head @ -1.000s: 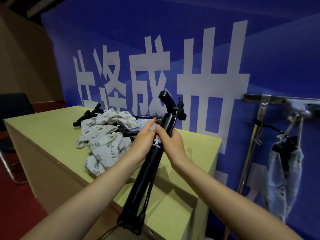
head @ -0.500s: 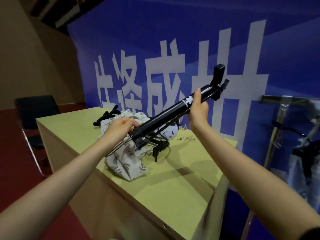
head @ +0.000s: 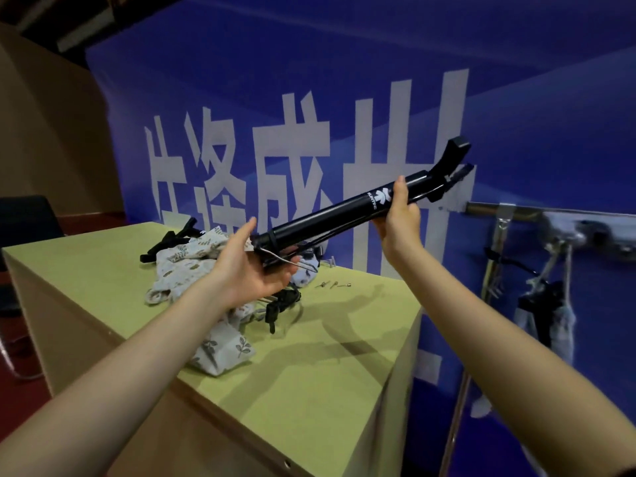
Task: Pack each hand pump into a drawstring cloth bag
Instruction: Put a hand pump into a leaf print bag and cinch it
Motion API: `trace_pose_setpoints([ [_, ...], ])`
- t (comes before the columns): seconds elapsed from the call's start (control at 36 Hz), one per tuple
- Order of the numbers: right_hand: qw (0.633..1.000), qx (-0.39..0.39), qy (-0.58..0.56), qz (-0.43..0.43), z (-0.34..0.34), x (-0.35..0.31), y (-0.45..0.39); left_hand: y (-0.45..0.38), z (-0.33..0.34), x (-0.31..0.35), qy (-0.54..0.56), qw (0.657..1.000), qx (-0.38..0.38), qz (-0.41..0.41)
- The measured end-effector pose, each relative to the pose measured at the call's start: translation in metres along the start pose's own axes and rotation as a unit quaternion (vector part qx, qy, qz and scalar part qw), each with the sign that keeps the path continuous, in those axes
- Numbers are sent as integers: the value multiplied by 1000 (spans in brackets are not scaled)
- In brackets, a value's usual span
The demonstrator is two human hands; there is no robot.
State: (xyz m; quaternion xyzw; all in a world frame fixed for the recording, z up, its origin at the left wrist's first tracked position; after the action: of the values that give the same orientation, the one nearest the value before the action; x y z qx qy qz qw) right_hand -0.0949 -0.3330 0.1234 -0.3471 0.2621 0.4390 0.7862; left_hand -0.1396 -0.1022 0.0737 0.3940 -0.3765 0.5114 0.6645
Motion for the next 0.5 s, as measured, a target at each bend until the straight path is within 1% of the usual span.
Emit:
trace_pose_setpoints([
  [0.11, 1000, -25, 4, 14, -7, -4, -4, 2, 3, -5, -116, 991, -38, -52],
  [0.22, 998, -50, 21, 27, -5, -2, -3, 2, 8, -11, -181, 978, -73, -72],
  [0.31, 996, -68, 36, 41, 0, 6, -2, 1, 6, -16, -209, 973, -64, -79],
  [0.36, 995, -74, 39, 54, 3, 11, -1, 0, 4, -20, -220, 971, -58, -79],
  [0.42, 992, -95, 32, 77, 5, 15, 4, -2, 1, -22, -205, 976, -43, -61],
  [0.5, 972, -188, 81, 118, 10, 26, 20, -5, -6, -23, -136, 990, -2, -20],
])
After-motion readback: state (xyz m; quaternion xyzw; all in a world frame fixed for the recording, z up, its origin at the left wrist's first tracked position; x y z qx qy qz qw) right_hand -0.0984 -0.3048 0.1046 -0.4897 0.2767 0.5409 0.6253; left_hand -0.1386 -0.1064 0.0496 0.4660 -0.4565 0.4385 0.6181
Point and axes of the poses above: each hand's wrist, its own y-axis away from the middle knuckle, its own z-axis out of the palm, x = y × z, the point moved 3 cm from there along -y, towards the middle knuckle, and after that the axes turned 7 degrees about -y, right-handed, at the moved point
